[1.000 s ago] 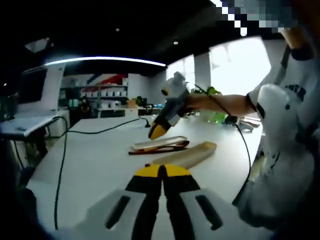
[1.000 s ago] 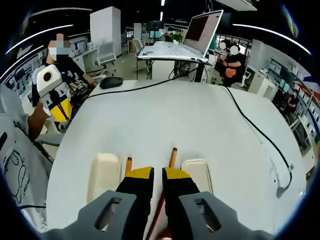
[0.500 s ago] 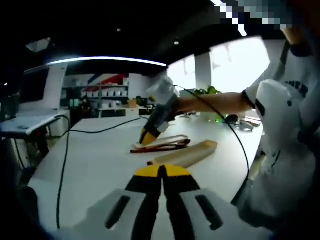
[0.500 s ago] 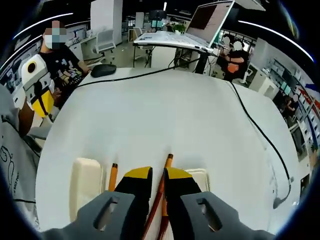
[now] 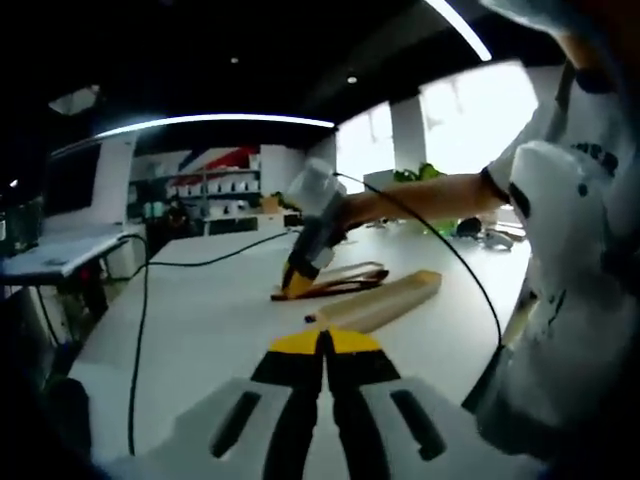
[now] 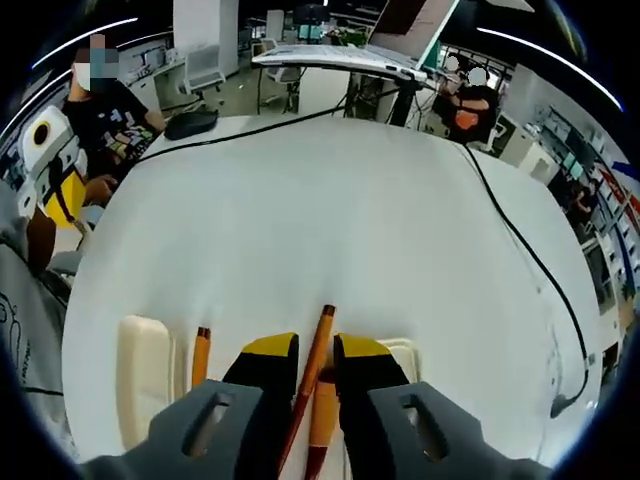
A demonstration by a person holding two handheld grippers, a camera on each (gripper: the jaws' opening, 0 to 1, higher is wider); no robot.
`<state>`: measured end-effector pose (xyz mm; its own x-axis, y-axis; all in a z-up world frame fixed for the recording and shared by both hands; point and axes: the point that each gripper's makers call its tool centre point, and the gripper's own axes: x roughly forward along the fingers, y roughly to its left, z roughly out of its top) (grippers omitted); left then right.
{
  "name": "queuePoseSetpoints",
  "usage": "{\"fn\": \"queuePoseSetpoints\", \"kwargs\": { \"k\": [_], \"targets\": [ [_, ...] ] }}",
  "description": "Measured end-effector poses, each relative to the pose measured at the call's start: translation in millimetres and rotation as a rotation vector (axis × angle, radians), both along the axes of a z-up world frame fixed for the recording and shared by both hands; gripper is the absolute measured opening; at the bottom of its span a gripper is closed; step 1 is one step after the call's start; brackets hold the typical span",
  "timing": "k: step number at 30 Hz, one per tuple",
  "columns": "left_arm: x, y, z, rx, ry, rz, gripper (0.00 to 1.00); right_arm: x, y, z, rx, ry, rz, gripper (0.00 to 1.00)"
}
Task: Arrange the utensils inside the cutlery case until each visible utensil rests in its matching compartment.
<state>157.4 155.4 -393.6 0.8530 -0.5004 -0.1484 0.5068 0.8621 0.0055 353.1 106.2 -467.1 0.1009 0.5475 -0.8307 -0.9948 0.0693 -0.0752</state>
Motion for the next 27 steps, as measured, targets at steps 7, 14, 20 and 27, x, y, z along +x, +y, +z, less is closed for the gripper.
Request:
{"fn": "queuePoseSetpoints", "kwargs": {
  "k": [7,14,20,27],
  "targets": [
    [-0.2,3,-3.0,-0.003,0.002,0.007,0.00,-1,-2,-5.8,-0.022,0.017,-0.003,0.13],
    [0.2,1,-7.1,0.000,0.013,0.000,0.00,-5,-1,-5.9,-0.041,0.049,-0.005,0.07],
    [1.3,0,-11.4,0.000,0.022,-0.002,0.00,-6,-1,-6.3,-0.083,0.053,-0.030,0.04],
    [1.2,-1,-13.6,-0.003,0.027,-0.006,0.00,-6,-4,-6.6,-0.100,0.062,-0.073,0.03]
  ]
}}
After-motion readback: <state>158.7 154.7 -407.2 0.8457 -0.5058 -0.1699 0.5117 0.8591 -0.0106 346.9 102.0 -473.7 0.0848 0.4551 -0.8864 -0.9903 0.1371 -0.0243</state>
